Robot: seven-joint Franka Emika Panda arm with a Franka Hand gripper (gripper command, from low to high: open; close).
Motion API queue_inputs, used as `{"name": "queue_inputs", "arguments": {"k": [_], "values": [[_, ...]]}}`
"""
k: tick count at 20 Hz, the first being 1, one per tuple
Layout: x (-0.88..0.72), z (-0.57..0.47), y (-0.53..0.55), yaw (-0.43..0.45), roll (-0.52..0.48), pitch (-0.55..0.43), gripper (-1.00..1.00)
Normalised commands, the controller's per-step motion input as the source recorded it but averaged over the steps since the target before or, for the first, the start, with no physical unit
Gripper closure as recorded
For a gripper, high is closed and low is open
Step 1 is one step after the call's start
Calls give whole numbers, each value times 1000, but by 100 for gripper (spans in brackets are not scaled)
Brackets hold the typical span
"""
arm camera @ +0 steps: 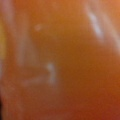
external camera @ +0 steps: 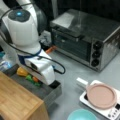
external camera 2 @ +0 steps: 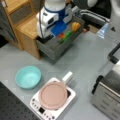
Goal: Open the drawer. Pick up the carrot. Put the carrots in the drawer.
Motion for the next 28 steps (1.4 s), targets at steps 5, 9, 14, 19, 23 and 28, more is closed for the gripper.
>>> {"name": "queue_inputs", "arguments": {"k": [5,9,14,19,23,28], "values": [[-68,-42,-46,-7,204,-118,-100],[-72,-45,-55,-12,216,-103,-100],[-29,-33,-72,-5,203,-88,-100],[-1,1,-69,9,194,-68,-100],[-4,27,-48,-11,188,-61,-100],[-37,51,-1,-144,174,-59,-100]]}}
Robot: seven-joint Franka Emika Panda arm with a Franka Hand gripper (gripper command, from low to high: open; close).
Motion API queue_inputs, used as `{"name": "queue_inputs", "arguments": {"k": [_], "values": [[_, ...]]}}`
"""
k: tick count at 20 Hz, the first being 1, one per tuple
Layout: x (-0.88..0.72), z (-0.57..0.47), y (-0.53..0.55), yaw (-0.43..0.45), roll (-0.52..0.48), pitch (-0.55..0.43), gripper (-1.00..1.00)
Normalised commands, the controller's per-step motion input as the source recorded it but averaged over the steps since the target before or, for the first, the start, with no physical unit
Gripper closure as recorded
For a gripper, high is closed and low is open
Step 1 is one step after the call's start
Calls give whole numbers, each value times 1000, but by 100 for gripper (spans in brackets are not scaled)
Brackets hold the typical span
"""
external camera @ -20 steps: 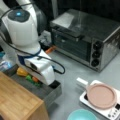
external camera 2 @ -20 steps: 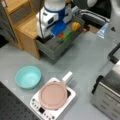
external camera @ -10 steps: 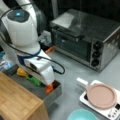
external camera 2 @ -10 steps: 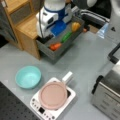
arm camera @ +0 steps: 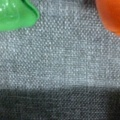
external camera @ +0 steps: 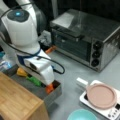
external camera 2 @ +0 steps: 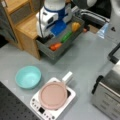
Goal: Open the drawer. Pick up the carrot. Put the carrots in the drawer.
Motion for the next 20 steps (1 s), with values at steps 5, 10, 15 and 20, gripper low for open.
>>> {"name": "queue_inputs", "arguments": {"k": [5,10,15,20], "values": [[-131,8,62,-305,192,-69,-100],[-189,11,129,-424,218,-78,-100],[-231,10,187,-424,172,-146,-100],[-300,-53,270,-501,131,-234,-100]]}}
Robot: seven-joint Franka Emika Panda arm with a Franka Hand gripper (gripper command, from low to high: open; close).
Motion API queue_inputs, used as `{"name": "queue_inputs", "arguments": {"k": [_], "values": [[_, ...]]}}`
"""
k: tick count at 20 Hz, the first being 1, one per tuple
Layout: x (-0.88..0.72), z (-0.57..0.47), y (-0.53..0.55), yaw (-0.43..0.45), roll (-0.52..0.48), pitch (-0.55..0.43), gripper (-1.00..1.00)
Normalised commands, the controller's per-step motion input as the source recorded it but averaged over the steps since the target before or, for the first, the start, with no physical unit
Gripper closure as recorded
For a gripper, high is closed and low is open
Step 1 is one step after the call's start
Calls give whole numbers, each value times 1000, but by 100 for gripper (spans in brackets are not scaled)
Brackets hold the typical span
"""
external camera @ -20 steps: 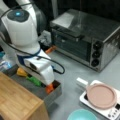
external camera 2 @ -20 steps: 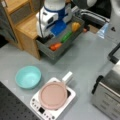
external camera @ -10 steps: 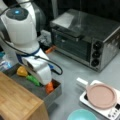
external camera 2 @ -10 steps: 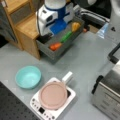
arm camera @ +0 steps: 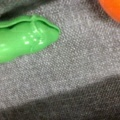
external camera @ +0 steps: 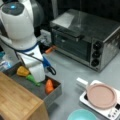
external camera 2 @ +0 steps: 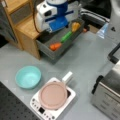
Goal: Open the drawer. Pick up the carrot. Put the carrots in the drawer.
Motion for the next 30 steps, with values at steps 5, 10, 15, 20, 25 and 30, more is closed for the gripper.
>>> {"name": "queue_inputs", "arguments": {"k": [5,10,15,20,25,30], "values": [[-296,-124,323,-528,112,-222,-100],[-162,-135,319,-429,57,-176,-100],[-51,-47,349,-457,56,-45,-100],[7,-1,377,-468,92,2,-100],[60,-5,350,-349,115,-25,-100],[121,-5,263,-319,135,-34,-100]]}}
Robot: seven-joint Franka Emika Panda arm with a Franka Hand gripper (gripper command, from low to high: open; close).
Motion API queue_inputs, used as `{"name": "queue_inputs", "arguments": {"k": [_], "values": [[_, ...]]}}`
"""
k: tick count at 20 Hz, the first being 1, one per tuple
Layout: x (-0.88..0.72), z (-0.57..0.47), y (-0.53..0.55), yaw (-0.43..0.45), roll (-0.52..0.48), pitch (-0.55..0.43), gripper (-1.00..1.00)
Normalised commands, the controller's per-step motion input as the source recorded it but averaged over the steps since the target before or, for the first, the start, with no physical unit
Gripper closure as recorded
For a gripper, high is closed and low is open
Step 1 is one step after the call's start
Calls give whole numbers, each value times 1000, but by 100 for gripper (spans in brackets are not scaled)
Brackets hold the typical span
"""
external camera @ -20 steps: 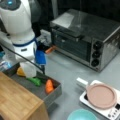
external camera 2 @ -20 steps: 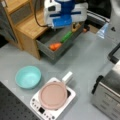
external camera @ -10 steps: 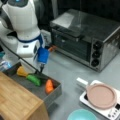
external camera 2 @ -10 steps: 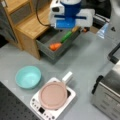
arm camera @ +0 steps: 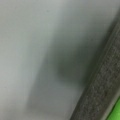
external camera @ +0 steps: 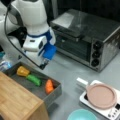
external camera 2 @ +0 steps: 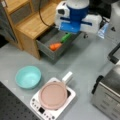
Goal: Open the drawer. Pick up the carrot. Put the carrots in the drawer.
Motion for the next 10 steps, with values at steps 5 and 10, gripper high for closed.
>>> {"name": "queue_inputs", "arguments": {"k": [5,10], "values": [[137,-71,211,-328,164,-51,-100],[110,-138,230,-373,167,-38,-100]]}}
